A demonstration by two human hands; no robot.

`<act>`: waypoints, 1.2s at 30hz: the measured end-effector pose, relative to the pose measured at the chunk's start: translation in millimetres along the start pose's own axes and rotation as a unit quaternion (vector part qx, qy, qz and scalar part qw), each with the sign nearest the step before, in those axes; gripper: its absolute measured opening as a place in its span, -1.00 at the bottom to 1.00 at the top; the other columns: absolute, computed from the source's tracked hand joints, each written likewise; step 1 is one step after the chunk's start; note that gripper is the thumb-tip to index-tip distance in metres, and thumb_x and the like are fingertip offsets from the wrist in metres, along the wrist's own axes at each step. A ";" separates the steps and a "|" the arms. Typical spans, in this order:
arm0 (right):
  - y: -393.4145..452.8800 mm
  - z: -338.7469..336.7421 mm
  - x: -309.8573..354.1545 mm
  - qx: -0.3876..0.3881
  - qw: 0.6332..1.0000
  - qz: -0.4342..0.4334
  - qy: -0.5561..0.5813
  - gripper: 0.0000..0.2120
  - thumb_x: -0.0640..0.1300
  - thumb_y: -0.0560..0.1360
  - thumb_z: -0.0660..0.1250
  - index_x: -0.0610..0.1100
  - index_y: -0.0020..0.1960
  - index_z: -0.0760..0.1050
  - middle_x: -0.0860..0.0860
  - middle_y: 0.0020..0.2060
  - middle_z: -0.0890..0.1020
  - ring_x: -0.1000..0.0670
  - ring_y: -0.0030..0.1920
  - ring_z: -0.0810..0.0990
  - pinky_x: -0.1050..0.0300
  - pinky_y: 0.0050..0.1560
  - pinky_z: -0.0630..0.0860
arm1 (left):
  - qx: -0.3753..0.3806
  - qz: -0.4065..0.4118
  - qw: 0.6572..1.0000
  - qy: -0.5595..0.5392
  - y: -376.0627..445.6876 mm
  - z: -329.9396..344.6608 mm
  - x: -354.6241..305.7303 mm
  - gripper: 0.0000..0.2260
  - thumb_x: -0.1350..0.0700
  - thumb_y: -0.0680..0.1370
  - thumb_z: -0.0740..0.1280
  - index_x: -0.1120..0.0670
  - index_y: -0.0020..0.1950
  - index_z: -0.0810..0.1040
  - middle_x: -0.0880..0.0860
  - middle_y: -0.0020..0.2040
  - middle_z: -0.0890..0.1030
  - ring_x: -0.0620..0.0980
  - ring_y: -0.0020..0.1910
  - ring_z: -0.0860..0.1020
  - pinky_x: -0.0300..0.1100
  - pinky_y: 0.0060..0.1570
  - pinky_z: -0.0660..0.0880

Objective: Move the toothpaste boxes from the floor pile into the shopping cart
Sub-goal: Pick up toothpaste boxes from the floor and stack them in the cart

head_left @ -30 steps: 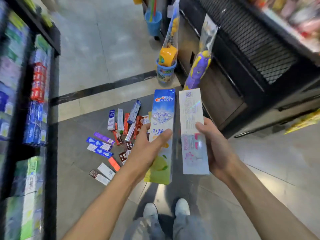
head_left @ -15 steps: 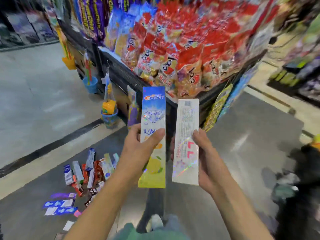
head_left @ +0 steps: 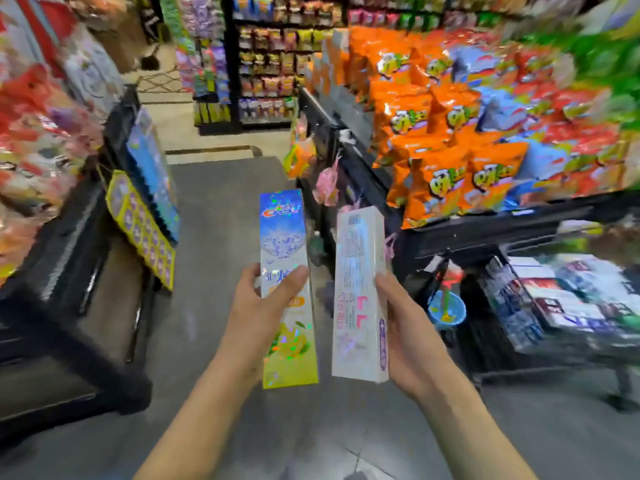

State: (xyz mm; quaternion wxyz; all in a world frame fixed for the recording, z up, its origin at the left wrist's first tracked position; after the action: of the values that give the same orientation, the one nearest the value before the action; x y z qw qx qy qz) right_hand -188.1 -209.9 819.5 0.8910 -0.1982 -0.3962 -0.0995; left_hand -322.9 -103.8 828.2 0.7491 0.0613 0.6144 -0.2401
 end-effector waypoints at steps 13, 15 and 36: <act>-151.5 -337.9 192.2 -0.293 0.943 -0.115 0.106 -0.29 0.14 0.28 0.49 -0.24 0.31 0.54 -0.27 0.03 0.67 -0.14 -0.19 0.68 0.03 -0.23 0.66 | 0.288 -0.087 0.952 0.061 -15.8 433.6 134.2 -0.50 -0.07 0.30 0.57 0.12 0.14 0.55 0.13 -0.09 0.70 0.06 -0.23 0.65 0.03 -0.12 0.59; -163.1 -377.0 209.7 -0.316 0.931 -0.132 0.128 -0.24 0.16 0.31 0.47 -0.29 0.35 0.49 -0.32 0.16 0.63 -0.18 -0.10 0.69 0.01 -0.23 0.67 | 0.320 -0.114 0.938 0.065 -19.9 478.8 151.4 -0.45 -0.07 0.31 0.58 0.14 0.19 0.54 0.19 -0.03 0.70 0.09 -0.18 0.64 0.09 -0.06 0.59; -29.7 -659.3 392.9 -0.426 0.898 -0.077 0.071 -0.09 0.18 0.00 0.64 -0.23 0.23 0.54 -0.34 0.01 0.65 -0.19 -0.18 0.59 0.01 -0.27 0.61 | 0.313 -0.020 0.906 0.285 189.2 759.7 294.7 -0.61 -0.22 0.33 0.55 -0.04 0.01 0.61 0.02 -0.07 0.66 -0.06 -0.10 0.64 -0.20 -0.20 0.52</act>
State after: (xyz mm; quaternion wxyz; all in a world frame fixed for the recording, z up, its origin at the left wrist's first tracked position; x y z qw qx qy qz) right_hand 503.2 -529.5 720.0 0.7365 -0.5205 -0.2654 -0.3409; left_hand 474.6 -315.4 690.4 0.4799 0.3458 0.6960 -0.4071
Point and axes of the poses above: each hand's wrist, its own y-axis towards the middle knuckle, its own z-axis out of the palm, x = y × z, the point moved 9 cm from there along y, towards the middle knuckle
